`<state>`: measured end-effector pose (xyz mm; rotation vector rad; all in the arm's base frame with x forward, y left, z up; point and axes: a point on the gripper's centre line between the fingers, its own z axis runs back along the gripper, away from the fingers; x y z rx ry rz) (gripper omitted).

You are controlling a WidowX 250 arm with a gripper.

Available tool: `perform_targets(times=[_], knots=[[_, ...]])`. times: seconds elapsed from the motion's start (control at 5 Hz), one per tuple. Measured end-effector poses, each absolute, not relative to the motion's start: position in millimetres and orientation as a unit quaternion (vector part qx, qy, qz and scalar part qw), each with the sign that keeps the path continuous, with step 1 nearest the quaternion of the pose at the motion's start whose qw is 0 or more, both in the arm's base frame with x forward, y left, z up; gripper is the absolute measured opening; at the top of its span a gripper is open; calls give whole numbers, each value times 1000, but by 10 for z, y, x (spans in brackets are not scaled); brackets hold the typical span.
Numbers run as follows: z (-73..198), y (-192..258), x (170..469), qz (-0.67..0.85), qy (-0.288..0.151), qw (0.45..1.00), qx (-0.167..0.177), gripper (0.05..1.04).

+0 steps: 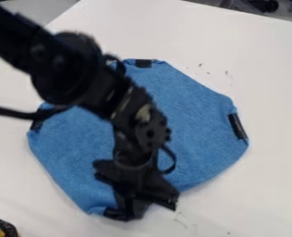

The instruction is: Fold the cloth from the bottom to top

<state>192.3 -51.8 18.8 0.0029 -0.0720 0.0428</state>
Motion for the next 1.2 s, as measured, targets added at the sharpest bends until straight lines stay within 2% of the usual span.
perform_targets(times=[0.2,0.4,0.6,0.8,1.0,1.2], knots=[[459,-491,2129,-10,-13,1000,14,81],[480,-289,2425,-75,20,997,7,67],[443,-118,2719,-135,26,990,-14,67],[293,2,2954,-172,31,984,-35,66],[243,57,3067,-183,27,982,-45,84],[242,57,3099,-191,21,980,-49,233]])
